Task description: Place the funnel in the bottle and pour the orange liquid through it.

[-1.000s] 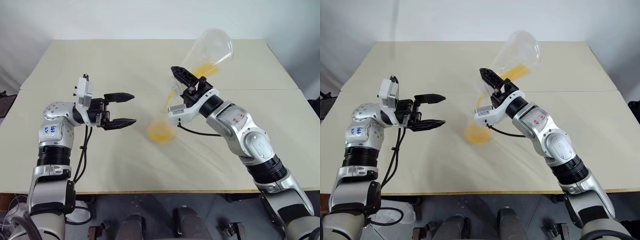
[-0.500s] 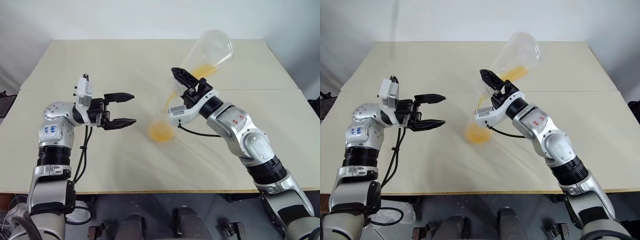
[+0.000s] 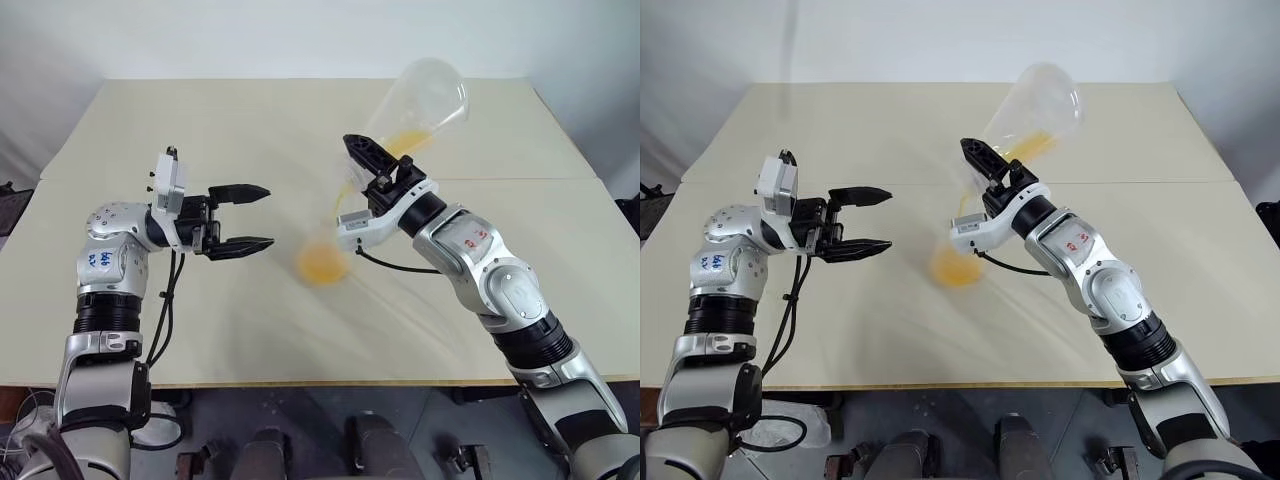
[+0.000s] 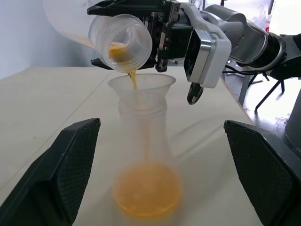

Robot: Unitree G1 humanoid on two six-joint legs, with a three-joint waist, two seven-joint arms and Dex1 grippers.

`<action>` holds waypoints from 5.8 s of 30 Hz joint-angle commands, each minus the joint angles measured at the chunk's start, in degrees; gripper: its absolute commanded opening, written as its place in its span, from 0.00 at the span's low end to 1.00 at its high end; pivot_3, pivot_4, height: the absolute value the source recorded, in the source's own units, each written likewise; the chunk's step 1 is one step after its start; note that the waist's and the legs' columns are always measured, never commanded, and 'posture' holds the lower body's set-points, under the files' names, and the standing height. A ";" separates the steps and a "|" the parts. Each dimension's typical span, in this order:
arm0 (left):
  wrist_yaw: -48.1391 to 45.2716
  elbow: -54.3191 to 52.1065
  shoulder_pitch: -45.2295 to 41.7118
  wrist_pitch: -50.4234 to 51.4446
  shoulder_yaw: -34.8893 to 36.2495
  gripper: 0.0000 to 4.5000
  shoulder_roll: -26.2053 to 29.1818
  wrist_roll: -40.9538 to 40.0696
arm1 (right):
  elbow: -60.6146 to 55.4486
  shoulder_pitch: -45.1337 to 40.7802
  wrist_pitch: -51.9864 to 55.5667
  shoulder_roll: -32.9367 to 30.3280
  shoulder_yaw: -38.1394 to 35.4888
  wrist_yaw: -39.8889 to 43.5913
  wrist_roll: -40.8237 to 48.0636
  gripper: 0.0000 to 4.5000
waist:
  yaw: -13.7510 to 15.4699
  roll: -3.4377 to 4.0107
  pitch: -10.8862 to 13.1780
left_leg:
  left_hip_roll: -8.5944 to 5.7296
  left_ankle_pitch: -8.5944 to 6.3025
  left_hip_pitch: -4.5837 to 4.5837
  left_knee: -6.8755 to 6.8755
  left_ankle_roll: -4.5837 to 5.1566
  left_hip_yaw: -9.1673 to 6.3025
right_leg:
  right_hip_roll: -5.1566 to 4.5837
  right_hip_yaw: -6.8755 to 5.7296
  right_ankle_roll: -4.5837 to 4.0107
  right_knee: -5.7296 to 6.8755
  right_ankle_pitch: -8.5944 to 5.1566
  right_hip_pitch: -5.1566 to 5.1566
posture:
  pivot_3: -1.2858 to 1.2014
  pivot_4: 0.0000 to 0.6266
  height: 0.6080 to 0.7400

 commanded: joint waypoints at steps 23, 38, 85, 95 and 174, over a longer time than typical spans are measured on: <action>3.53 -4.88 3.79 -0.14 1.23 1.00 -1.13 -2.44 | -2.16 -0.43 -0.11 -0.26 -1.03 -1.63 -0.68 0.55 | 0.04 0.00 0.00 | 0.00 0.00 0.00 0.01 0.00 0.00 | 0.00 0.00 0.00 0.00 0.00 0.00 | 0.52 0.24 1.00; 3.30 -4.10 2.85 -0.54 0.97 1.00 -1.17 -2.54 | -3.12 -0.43 -1.71 -0.37 -0.91 -2.65 -2.00 0.55 | 0.03 0.00 0.00 | 0.00 0.00 0.00 0.00 0.00 0.00 | 0.00 0.00 0.00 0.00 0.00 0.00 | 0.52 0.24 1.00; 1.29 3.63 -2.47 -4.11 -0.19 1.00 -1.49 -0.96 | -8.22 3.23 3.23 4.13 -6.53 7.28 15.31 0.55 | 0.08 -0.01 0.00 | -0.01 0.00 0.00 0.02 0.00 -0.01 | -0.01 -0.02 0.00 -0.01 0.00 0.01 | 0.52 0.24 1.00; -0.13 4.98 -3.17 -5.30 -0.39 1.00 -1.82 -0.46 | -14.11 -0.26 29.11 15.49 -16.14 16.26 30.27 0.55 | 0.06 -0.01 0.00 | 0.00 0.01 0.00 0.04 -0.01 -0.05 | -0.03 -0.05 0.00 0.02 0.00 0.02 | 0.52 0.24 1.00; 11.34 -19.32 21.53 9.75 10.26 1.00 7.85 -7.48 | 5.84 29.94 26.64 -16.18 -42.52 55.98 97.55 0.99 | 1.95 -0.05 0.02 | -0.04 0.12 0.20 -0.39 0.22 -0.02 | -0.15 0.06 0.14 -0.92 0.08 0.45 | 0.52 0.24 1.00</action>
